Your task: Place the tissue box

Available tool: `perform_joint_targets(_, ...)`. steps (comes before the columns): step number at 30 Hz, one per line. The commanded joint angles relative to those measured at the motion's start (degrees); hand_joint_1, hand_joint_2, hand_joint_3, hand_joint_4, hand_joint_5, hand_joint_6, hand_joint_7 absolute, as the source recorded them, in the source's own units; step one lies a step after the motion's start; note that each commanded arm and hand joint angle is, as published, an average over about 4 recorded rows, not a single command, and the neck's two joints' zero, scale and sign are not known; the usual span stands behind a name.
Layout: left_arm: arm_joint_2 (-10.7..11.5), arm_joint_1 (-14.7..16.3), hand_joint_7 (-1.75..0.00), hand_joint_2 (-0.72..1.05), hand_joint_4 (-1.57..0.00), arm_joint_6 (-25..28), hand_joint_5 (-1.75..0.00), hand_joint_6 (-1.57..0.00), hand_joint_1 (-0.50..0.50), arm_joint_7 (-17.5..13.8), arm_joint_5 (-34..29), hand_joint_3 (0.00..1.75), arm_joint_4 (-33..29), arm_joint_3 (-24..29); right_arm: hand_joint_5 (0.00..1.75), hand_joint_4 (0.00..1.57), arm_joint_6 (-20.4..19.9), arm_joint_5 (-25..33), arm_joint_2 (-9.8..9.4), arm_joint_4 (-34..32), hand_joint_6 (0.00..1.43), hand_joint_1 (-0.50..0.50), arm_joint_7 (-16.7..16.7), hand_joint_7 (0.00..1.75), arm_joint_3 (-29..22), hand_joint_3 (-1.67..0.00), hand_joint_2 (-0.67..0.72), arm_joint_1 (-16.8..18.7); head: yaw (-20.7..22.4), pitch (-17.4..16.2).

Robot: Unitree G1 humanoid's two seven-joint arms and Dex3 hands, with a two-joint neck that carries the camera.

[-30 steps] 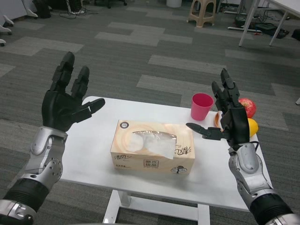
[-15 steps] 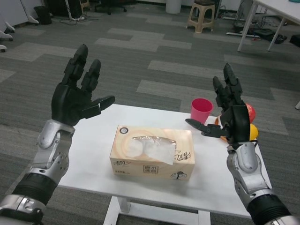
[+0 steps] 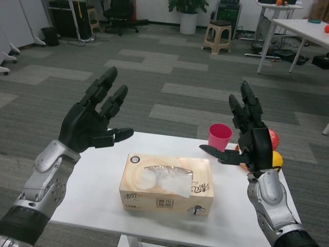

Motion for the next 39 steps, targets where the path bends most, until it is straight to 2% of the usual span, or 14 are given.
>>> perform_joint_targets(1,0.5,0.5,0.0,1.05,0.0,-0.8,0.0,0.0,0.5,-0.6,0.2,0.26,-0.8,-0.1,0.0,0.0,-0.1,0.2,-1.18,-0.8,0.0,-0.21,-0.3,0.0,0.7,-0.36,-0.29,0.1,0.3,0.5)
perform_joint_targets(8,0.5,-0.1,0.0,1.05,0.0,-1.6,0.0,0.0,0.5,-0.6,0.5,0.26,-0.1,-0.5,0.0,0.0,-0.1,0.2,-2.32,0.0,0.0,-0.21,-0.3,0.0,1.7,-0.32,-0.22,-0.6,1.1,1.2)
perform_joint_targets(13,0.6,-1.5,0.0,1.05,0.0,-1.8,0.0,0.0,0.5,-0.6,0.4,0.26,1.6,-0.8,0.0,0.0,-0.2,0.2,-2.15,1.3,0.0,-0.21,-0.3,0.0,2.0,-0.26,-0.15,-1.3,0.5,1.2)
perform_joint_targets(16,0.6,-2.1,0.0,1.0,0.0,-1.8,0.0,0.0,0.5,-0.5,-0.5,0.17,2.6,-1.4,0.0,0.0,-0.3,0.2,-1.86,1.6,0.0,-0.21,-0.3,0.0,2.0,-0.24,-0.1,-1.5,0.6,0.9)
perform_joint_targets(18,0.9,-2.5,0.0,0.83,0.0,-1.8,0.0,0.0,0.5,-0.3,-2.8,0.07,3.4,-2.4,0.0,0.0,-0.3,0.2,-1.51,1.9,0.0,-0.21,-0.3,0.0,2.0,-0.24,-0.1,-1.6,1.0,1.0)
perform_joint_targets(20,1.4,-2.8,0.0,0.38,0.0,-1.8,0.0,0.0,0.5,-0.1,-5.4,0.0,4.2,-3.4,0.0,0.0,-0.2,0.2,-1.12,2.0,0.0,-0.21,-0.3,0.0,2.0,-0.24,-0.1,-1.6,1.5,1.3)
perform_joint_targets(22,1.5,-2.9,0.0,-0.19,0.0,-2.0,0.0,0.0,0.5,0.1,-6.2,0.0,4.6,-3.6,0.0,0.0,-0.2,0.2,-0.87,2.2,0.0,-0.21,-0.4,0.0,2.0,-0.24,-0.1,-1.6,2.0,1.7)
perform_joint_targets(24,1.4,-3.0,0.0,-0.55,0.0,-2.3,0.0,0.0,0.5,0.5,-6.1,0.0,5.2,-3.6,0.0,0.0,-0.2,0.2,-0.61,2.4,0.0,-0.21,-0.4,0.0,2.0,-0.24,-0.1,-1.6,2.3,2.0)
perform_joint_targets(26,1.4,-3.1,0.0,-0.64,0.0,-2.5,0.0,0.0,0.5,1.2,-5.7,0.0,5.6,-3.5,0.0,0.0,-0.2,0.2,-0.39,2.6,0.0,-0.21,-0.4,0.0,2.0,-0.24,-0.1,-1.7,2.4,2.0)
perform_joint_targets(32,1.5,-3.6,0.0,-0.64,0.0,-2.5,0.0,0.0,0.5,1.8,-5.4,0.0,5.9,-3.6,0.0,0.0,-0.2,0.2,-0.21,3.1,0.0,-0.21,-0.6,0.0,2.2,-0.24,-0.1,-2.1,2.5,2.1)
perform_joint_targets(39,0.5,-3.6,0.0,-0.64,0.0,-2.6,0.0,0.0,0.5,2.3,-4.6,0.0,5.8,-3.9,0.0,0.0,-0.2,0.3,-1.49,2.5,0.0,-0.25,-0.9,0.0,2.2,-0.24,-0.1,-2.3,1.7,3.7)
